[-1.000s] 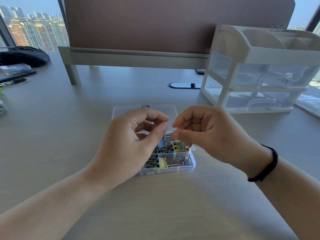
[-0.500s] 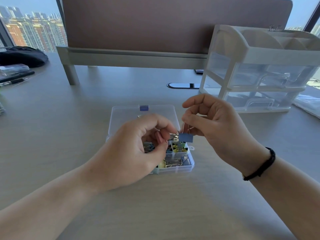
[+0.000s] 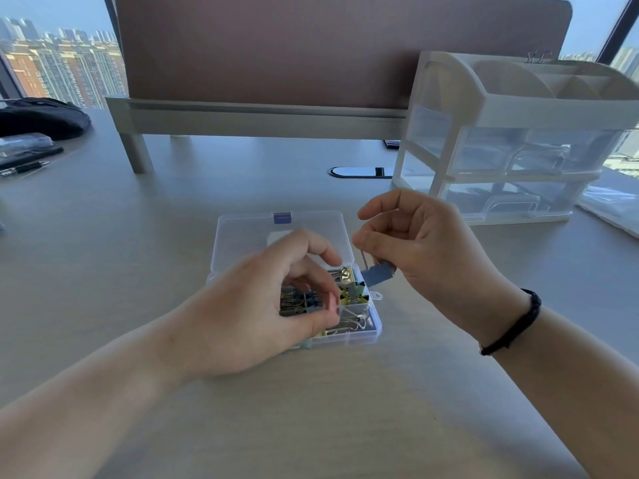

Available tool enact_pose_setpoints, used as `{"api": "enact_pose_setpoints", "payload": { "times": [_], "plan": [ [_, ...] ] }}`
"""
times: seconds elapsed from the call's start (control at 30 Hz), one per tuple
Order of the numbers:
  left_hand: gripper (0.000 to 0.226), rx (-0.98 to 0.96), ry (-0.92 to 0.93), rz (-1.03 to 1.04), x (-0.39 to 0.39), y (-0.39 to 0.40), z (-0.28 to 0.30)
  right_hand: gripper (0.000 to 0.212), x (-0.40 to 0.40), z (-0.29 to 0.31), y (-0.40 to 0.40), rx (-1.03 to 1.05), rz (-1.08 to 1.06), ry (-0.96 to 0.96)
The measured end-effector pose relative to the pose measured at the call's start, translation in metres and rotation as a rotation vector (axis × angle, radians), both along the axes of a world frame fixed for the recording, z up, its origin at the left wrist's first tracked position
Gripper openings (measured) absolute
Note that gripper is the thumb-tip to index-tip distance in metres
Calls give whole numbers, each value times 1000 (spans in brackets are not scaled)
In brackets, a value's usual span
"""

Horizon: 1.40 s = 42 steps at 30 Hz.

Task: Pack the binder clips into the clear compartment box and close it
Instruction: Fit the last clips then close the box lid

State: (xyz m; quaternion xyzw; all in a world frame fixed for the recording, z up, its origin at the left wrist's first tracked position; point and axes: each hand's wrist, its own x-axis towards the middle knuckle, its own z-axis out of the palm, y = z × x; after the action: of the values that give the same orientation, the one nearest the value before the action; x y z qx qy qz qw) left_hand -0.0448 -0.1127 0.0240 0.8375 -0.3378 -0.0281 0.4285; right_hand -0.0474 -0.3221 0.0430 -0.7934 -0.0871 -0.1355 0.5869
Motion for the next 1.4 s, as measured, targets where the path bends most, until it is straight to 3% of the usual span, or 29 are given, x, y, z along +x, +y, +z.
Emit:
{"api": "enact_pose_setpoints", "payload": {
  "times": [0.07, 0.17, 0.4, 0.7, 0.87, 1.13, 1.3, 1.4],
  "plan": [
    [37, 105, -103, 32, -1, 0, 1, 16, 0, 0, 0, -18, 33, 20],
    [23, 110, -226, 28, 0, 2, -1, 14, -2, -1, 0, -86, 128, 69],
    [6, 175, -359, -57, 11, 6, -7, 10, -5, -7, 2, -422, 319, 114],
    [15, 115, -378, -25, 12, 9, -6, 16, -7, -4, 0, -593, 306, -16],
    [13, 88, -386, 4, 12, 10, -3, 19, -5, -1, -8, -608, 207, -45],
    [14, 222, -446, -28, 14, 11, -11, 14, -5, -6, -8, -597, 301, 98],
    [13, 158, -432, 6, 14, 11, -7, 8, -3, -8, -9, -540, 309, 118],
    [12, 56, -424, 142, 28, 19, -5, 6, 0, -9, -11, -514, 251, 65]
  ]
}}
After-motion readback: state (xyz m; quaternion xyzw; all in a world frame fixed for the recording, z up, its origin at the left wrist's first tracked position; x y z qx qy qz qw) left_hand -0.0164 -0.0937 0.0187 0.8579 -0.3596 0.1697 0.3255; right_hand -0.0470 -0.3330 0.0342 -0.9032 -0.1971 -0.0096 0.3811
